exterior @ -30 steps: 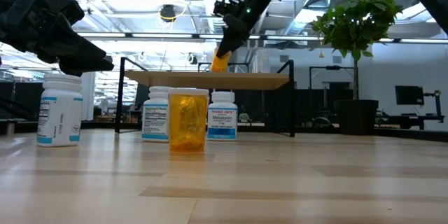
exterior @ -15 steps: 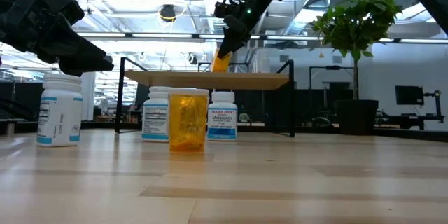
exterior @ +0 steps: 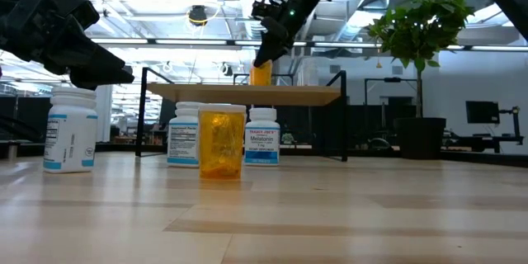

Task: Pick and place medicine bottles onto shelf by color
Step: Put the right orange pill bottle aligned with the other orange pill bottle on the shelf

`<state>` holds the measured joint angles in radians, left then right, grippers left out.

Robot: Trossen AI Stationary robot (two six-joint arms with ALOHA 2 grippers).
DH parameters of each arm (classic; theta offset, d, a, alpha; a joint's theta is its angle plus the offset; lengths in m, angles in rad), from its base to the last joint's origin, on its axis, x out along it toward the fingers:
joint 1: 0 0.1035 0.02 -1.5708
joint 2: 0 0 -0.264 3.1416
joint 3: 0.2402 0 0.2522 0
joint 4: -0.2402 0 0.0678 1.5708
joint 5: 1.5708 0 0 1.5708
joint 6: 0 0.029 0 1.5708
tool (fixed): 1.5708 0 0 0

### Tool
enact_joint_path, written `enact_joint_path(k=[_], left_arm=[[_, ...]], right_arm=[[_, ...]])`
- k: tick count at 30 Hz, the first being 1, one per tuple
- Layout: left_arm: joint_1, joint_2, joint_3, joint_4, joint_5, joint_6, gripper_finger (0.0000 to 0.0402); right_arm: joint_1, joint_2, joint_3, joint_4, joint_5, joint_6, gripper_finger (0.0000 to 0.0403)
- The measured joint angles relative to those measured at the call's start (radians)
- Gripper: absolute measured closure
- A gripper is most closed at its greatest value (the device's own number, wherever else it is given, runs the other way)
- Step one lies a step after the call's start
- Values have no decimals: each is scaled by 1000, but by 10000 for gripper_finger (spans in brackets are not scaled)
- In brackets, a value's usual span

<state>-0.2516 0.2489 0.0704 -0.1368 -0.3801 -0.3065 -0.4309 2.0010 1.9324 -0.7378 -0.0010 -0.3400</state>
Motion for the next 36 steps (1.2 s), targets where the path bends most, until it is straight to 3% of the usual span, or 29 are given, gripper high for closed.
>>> enact_joint_path(k=[36], left_arm=[[0,0,0,0,0,-3,180]], right_arm=[[19,0,0,65,3,17,147]])
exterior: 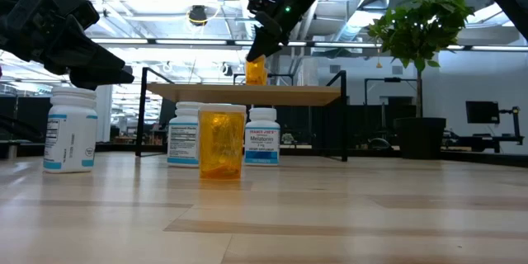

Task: Pick and place medicine bottles onto shelf by color
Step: Put the right orange pill bottle aligned with the other orange pill bottle on the shelf, then put the orange pill bottle aligned with the other orange pill bottles on the shelf

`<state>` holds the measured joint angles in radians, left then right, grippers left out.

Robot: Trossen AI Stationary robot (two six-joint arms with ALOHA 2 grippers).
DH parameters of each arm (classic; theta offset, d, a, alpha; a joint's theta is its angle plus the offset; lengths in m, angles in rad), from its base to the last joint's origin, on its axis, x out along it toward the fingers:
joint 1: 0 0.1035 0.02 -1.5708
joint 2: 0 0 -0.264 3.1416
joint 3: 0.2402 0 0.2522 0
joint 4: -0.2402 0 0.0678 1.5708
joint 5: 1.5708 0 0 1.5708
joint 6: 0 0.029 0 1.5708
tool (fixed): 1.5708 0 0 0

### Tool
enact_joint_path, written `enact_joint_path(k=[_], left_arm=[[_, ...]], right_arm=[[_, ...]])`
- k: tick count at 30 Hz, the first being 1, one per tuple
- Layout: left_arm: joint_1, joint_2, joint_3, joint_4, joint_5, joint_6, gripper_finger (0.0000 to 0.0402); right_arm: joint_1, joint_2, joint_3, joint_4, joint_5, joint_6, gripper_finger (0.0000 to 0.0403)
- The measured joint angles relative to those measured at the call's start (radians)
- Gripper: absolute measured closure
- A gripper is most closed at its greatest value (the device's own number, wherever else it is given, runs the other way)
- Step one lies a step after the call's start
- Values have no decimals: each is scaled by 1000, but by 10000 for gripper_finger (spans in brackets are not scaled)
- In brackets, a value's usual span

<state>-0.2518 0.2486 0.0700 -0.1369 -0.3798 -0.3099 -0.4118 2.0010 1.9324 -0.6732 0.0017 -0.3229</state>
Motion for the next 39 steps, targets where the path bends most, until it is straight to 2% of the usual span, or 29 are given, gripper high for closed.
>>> enact_joint_path(k=[11,18,23,29,36,39], left_arm=[[0,0,0,0,0,-3,180],[0,0,0,0,0,-2,180],[0,0,0,0,0,-2,180],[0,0,0,0,0,-2,180],[0,0,0,0,0,-2,180],[0,0,0,0,0,-1,180]], right_arm=[[-4,0,0,-11,2,30,142],[5,0,0,-33,98,15,98],[22,0,0,8,111,-23,80],[59,0,0,21,116,-62,79],[124,-20,-1,5,258,-82,88],[149,-48,0,-65,273,-95,91]])
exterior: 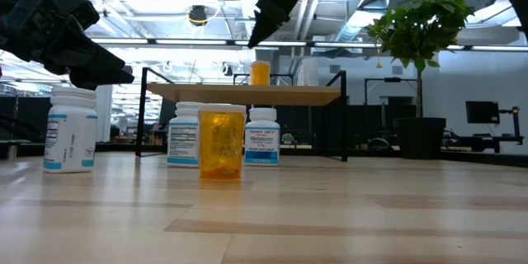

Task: Pick and place medicine bottles onto shelf by color
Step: Put the orange pill bottle aligned with the other orange pill bottles on the shelf

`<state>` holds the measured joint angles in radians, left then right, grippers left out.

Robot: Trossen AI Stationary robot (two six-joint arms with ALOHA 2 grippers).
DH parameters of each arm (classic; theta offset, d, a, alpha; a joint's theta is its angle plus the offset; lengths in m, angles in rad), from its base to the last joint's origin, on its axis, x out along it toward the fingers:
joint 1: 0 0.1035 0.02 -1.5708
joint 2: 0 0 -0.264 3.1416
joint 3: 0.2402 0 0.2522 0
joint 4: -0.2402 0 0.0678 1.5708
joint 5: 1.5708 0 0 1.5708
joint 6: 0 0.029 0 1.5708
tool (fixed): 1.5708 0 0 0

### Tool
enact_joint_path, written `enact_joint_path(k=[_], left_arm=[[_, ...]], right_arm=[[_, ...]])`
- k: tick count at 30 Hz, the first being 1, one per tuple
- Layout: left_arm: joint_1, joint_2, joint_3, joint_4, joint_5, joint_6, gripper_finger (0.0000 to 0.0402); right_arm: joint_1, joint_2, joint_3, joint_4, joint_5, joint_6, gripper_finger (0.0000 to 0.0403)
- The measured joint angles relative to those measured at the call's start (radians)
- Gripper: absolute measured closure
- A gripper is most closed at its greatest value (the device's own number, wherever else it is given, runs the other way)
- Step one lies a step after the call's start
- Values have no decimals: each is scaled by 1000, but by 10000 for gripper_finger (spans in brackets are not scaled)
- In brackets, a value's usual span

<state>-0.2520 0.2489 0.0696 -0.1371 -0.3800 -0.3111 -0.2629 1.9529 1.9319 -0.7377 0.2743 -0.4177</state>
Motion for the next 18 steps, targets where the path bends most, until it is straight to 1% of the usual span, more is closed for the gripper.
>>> enact_joint_path(k=[2,4,7,13,18], left_arm=[[0,0,0,0,0,1,180],[0,0,0,0,0,3,180],[0,0,0,0,0,16,180],[0,0,0,0,0,29,180],[0,0,0,0,0,26,180]], right_arm=[[10,-4,3,-51,9,12,95],[8,-5,-2,-150,21,47,100],[-4,-7,-1,-204,30,83,110],[-29,-8,-1,-205,38,96,136],[-58,13,0,-208,-27,106,157]])
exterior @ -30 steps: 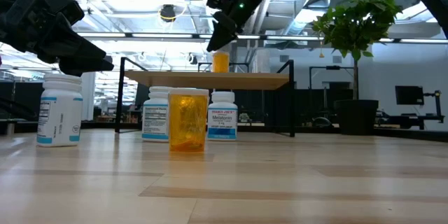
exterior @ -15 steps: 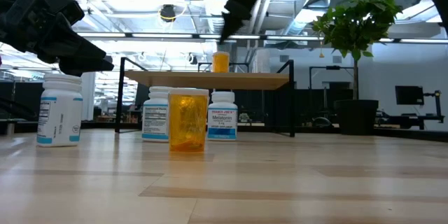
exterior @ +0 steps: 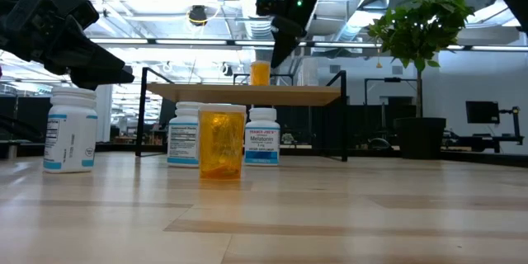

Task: Pick and place medicine bottles onto shelf by color
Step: Put the orange pill bottle aligned with the other orange pill bottles on the shelf

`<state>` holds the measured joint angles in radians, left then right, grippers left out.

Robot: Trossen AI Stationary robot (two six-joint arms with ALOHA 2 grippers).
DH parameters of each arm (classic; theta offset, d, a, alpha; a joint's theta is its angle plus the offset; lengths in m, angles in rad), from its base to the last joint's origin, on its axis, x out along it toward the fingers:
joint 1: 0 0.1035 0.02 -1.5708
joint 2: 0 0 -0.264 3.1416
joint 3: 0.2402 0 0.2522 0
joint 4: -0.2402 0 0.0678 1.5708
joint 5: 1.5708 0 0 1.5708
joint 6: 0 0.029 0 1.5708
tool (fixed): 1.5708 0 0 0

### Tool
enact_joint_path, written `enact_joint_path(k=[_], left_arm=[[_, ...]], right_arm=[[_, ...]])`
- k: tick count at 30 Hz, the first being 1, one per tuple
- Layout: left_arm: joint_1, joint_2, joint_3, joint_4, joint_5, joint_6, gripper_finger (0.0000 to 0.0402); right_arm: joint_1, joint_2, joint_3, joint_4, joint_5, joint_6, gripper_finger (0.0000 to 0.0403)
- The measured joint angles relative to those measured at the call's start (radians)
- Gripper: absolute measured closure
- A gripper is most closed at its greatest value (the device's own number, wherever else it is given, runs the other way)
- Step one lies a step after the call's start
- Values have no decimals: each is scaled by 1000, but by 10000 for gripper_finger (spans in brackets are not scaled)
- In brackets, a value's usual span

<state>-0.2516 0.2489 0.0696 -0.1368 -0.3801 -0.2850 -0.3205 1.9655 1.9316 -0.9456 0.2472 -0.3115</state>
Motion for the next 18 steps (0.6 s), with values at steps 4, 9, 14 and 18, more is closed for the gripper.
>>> enact_joint_path(k=[4,9,14,18], left_arm=[[0,0,0,0,0,-1,180],[0,0,0,0,0,-1,180],[0,0,0,0,0,-3,180],[0,0,0,0,0,-4,180]], right_arm=[[-15,2,-5,19,-11,-1,173],[-17,5,-14,45,-11,-8,186],[-16,5,-14,59,-14,-34,191],[-13,4,-14,86,-14,-36,191]])
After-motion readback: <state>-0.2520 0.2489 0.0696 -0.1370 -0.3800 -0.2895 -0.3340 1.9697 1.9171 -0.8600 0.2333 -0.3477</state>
